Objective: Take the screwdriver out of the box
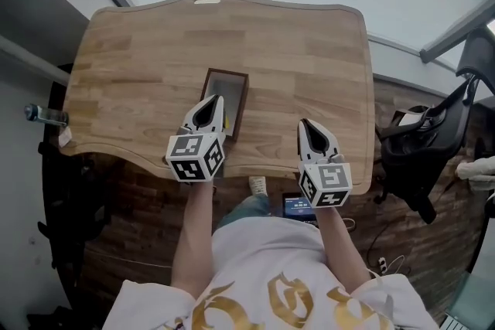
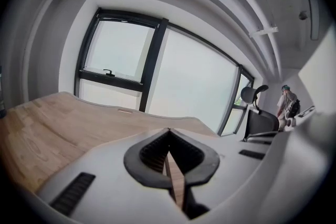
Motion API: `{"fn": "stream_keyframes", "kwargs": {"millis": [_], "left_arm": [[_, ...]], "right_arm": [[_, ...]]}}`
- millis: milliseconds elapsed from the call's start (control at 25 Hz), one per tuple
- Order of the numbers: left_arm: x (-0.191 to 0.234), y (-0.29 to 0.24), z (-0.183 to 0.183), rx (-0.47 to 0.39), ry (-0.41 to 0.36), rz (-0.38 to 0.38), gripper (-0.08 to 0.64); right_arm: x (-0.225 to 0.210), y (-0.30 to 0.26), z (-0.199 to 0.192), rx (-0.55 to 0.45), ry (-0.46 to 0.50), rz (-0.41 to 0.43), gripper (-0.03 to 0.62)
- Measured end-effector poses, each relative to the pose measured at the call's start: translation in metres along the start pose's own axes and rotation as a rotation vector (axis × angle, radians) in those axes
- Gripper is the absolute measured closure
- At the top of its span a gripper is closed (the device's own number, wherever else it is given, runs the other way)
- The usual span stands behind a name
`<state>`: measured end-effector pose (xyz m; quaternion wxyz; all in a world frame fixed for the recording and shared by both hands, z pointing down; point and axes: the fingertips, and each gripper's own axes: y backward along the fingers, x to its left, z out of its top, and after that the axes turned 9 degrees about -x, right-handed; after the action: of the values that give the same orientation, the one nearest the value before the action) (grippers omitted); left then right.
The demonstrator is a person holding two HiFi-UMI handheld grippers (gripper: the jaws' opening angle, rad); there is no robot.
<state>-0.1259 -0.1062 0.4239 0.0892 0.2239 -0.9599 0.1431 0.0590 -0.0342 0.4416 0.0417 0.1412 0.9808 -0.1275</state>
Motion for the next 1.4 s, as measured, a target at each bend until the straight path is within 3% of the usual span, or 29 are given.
{"fn": "stream_keyframes", "kwargs": {"millis": [240,400,880,1400], "left_arm": [[0.007,-0.01,-0.008,0.045,-0.034,0.0,0.548],[0.011,-0.011,-0.018,0.069,-0.01,-0.001,0.548],[0.042,-0.022,-0.036,0.158,0.012,0.084,0.548],[0.054,-0.05,-0.098,0.435,0.06,0.141,0.546]], "right_arm": [[0.0,-0.013,-0.005,0.03,0.011,0.012,0.559],[0.001,-0.019,-0.011,0.047,0.003,0.023,0.56],[0.002,-0.055,-0.008,0.049,0.005,0.077,0.559],[-0.022,-0.085,-0.019,0.09,-0.015,0.09,0.558]]}}
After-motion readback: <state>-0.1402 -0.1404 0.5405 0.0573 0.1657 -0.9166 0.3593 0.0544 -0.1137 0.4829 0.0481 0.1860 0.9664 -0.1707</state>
